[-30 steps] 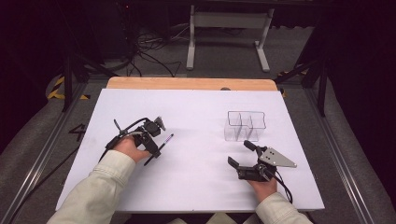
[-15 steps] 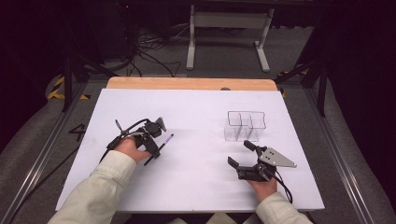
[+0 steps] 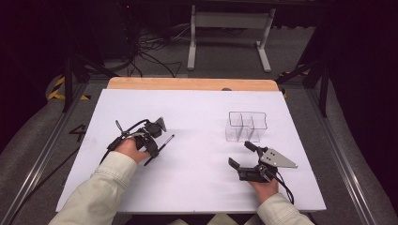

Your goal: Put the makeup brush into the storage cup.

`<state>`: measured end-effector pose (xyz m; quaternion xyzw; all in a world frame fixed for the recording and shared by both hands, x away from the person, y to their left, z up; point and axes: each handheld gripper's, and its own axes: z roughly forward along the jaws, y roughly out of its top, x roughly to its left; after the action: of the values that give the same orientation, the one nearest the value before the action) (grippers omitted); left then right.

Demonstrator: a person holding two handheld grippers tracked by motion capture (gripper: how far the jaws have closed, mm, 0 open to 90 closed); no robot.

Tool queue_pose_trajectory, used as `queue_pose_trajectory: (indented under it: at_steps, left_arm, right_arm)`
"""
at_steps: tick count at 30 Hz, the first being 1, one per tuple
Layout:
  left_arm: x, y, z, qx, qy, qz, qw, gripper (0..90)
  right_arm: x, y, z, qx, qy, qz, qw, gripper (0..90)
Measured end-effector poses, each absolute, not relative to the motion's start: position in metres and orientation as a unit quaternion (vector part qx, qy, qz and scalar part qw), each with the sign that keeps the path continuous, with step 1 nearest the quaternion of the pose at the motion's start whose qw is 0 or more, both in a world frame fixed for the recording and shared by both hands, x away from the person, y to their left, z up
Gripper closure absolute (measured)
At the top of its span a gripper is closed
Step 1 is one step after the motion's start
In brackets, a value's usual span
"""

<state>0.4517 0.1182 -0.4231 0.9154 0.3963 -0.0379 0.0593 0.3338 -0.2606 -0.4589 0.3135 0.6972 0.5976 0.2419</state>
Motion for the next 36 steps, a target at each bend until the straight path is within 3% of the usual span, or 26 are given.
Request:
queue_pose_trajectory:
  at_steps: [4, 21, 36]
  left_arm:
    - [0.452, 0.118, -0.423, 0.914, 0.401, -0.035, 0.055, 82.0]
    - [0.451, 0.122, -0.423, 0.915, 0.396, -0.042, 0.067, 83.3]
    - [0.438, 0.129, -0.397, 0.913, 0.374, -0.054, 0.154, 83.4]
  right_arm:
    - [0.334, -0.261, -0.459, 0.313, 0.698, 0.598, 0.242, 8.9]
    - [0.334, -0.261, -0.458, 0.313, 0.697, 0.599, 0.238, 9.8]
    - [0.331, -0.266, -0.452, 0.314, 0.686, 0.616, 0.230, 11.2]
